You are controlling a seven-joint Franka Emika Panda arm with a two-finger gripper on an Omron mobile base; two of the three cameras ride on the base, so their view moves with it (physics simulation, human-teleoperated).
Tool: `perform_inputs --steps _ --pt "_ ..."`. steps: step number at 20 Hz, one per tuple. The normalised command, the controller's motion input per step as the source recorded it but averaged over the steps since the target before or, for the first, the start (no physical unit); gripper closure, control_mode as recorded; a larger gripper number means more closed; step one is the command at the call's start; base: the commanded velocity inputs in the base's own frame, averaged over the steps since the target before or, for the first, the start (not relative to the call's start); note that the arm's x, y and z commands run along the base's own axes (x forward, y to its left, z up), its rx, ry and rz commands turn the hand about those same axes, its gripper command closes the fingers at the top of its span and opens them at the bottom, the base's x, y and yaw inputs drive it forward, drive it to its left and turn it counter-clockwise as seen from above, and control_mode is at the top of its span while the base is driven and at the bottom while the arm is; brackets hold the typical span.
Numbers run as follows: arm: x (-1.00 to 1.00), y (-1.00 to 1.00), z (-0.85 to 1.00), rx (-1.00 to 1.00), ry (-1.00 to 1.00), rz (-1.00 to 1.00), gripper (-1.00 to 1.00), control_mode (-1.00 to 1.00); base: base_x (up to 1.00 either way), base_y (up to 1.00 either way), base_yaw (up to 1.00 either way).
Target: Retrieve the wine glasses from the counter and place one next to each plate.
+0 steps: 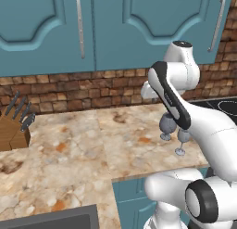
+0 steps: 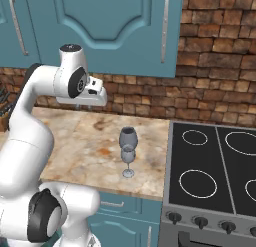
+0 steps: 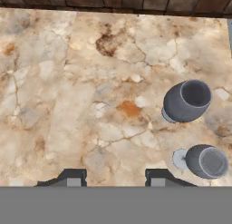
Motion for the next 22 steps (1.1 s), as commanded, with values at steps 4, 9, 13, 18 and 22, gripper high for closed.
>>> perform_inputs --steps 4,9,13,18,22 --pt "-0.24 -0.02 0.00 0.00 -0.01 0.00 -1.00 -1.00 0.00 0.00 0.00" --pt "-0.92 0.00 0.00 0.00 -0.26 -0.01 -1.00 -1.00 0.00 0.00 0.00" --pt "-0.97 -0.01 0.00 0.00 -0.36 -0.04 -1.00 -1.00 0.00 0.00 0.00" --pt "-0.49 -0.18 0.05 0.09 -0.13 -0.18 -1.00 -1.00 0.00 0.00 0.00" --pt "-0.34 -0.31 0.06 0.19 -0.05 -0.25 -1.00 -1.00 0.00 0.00 0.00"
